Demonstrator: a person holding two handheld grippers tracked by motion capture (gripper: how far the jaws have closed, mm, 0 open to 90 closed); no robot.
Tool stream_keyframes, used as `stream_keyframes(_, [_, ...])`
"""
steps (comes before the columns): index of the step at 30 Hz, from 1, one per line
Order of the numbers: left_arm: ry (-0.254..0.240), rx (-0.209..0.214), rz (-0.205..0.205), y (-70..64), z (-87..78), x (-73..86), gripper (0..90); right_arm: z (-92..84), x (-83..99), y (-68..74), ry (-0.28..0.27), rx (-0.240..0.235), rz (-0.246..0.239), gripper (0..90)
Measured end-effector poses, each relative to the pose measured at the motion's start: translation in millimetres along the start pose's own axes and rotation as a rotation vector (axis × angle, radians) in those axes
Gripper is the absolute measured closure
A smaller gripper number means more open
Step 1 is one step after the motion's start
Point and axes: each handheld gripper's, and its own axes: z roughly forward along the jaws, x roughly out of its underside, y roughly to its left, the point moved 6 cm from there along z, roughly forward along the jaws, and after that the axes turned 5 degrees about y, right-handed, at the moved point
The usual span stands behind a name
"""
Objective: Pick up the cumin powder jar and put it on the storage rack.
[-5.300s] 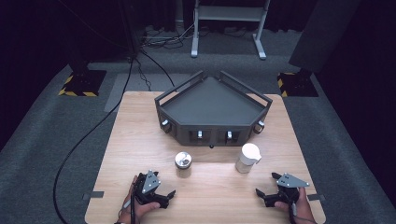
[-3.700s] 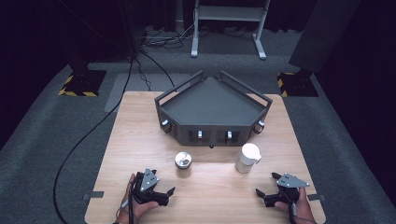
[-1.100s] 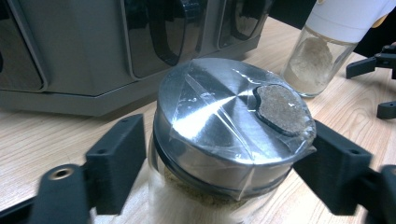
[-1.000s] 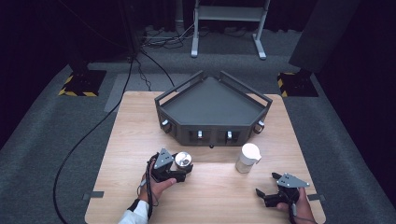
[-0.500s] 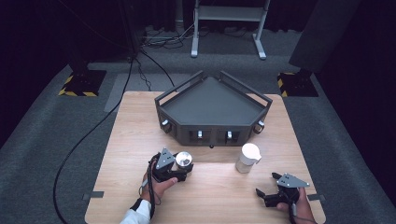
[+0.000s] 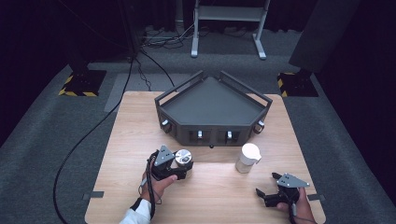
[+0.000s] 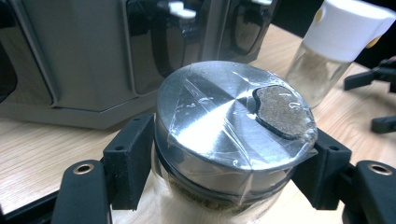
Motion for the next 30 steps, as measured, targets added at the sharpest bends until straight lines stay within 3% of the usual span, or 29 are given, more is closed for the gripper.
stream_keyframes(11, [-0.010,0.010,-0.001,-0.6,-11.3,-39.3,30.2,0.0,0.0,0.0,0.000,0.000,0.000,0.0])
stream_keyframes(22, [0.011,0.025,0.038,-2.6,-19.4,-86.5,30.3,-0.1,0.0,0.3,0.001,0.004,0.003,0.0])
stream_keyframes(30, [0.004,0.037,0.028,0.4,-20.7,-115.5,30.3,-0.1,0.0,0.4,0.000,0.005,0.004,0.0])
